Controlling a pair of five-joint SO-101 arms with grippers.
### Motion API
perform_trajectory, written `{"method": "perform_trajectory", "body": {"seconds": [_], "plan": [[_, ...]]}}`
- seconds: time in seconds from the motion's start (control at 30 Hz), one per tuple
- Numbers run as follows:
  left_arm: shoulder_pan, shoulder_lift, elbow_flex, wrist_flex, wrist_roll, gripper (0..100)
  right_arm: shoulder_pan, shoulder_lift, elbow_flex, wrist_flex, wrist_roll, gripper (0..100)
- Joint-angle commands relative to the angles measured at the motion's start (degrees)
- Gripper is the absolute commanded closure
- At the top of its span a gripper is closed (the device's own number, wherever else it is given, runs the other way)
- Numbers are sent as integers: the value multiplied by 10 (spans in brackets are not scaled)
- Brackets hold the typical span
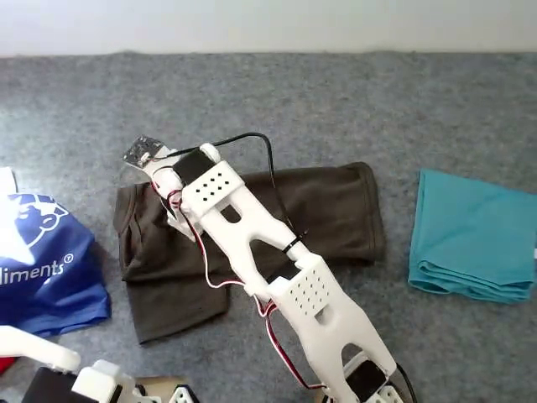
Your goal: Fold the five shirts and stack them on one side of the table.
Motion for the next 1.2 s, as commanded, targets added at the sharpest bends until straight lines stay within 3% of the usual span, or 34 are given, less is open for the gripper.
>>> {"method": "perform_trajectory", "body": {"seconds": [0.0,0.1,0.37,0.63,0.73,0.97,1.17], "plan": [[4,-6,-1,-14,-1,985,-5,-51,-20,58,35,895],[4,-6,-1,-15,-1,985,-18,-70,-7,67,67,996],[4,-6,-1,-15,-1,985,-22,-82,-4,39,79,984],[3,-6,-2,-15,-1,985,39,-95,-59,66,28,727],[4,-6,-3,-15,-1,985,57,-109,-60,68,30,768],[3,-7,-11,-12,-1,985,23,-138,69,66,68,978],[4,-7,-14,-13,0,985,2,-102,141,38,70,984]]}}
